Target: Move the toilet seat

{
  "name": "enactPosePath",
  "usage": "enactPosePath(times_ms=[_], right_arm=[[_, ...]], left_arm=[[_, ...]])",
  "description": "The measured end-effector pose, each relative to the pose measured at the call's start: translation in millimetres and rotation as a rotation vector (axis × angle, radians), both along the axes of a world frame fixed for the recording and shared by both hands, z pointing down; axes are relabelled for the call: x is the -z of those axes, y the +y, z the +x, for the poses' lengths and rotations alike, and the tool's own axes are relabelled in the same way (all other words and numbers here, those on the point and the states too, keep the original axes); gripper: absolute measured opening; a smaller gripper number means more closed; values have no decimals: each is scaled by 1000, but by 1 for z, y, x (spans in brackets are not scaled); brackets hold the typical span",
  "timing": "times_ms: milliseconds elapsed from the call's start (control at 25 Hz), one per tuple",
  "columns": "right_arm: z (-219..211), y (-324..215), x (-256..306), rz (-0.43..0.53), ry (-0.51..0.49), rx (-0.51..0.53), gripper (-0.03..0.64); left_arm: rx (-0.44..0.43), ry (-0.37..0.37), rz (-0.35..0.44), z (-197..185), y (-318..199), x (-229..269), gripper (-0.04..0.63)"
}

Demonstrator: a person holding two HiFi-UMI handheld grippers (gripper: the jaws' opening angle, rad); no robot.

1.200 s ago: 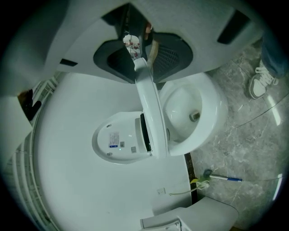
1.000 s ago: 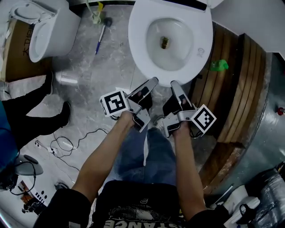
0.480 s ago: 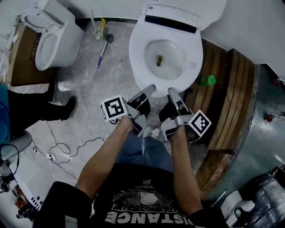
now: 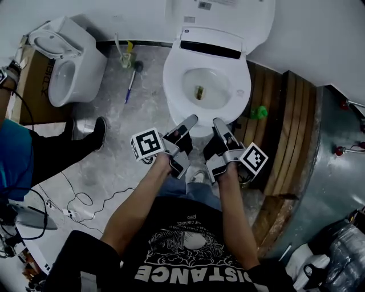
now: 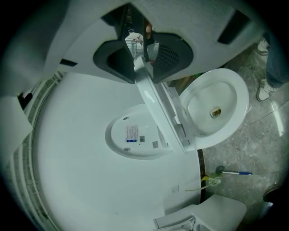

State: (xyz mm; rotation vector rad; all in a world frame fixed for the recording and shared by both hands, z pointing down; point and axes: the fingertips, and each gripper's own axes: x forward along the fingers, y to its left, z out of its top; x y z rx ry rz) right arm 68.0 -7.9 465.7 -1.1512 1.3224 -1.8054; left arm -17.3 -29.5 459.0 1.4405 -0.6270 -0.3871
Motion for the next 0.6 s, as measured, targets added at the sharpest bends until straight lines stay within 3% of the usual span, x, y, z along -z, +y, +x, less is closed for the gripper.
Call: enactPosePath(times_ms=[320,600], right_arm=[[5,-21,37,49,7,-50,123],[15,-71,62,92,12,-103,123]], left_arm=[[-36,11,23,5,-23,35,140],[-104,17,48,15,-72,62,138]])
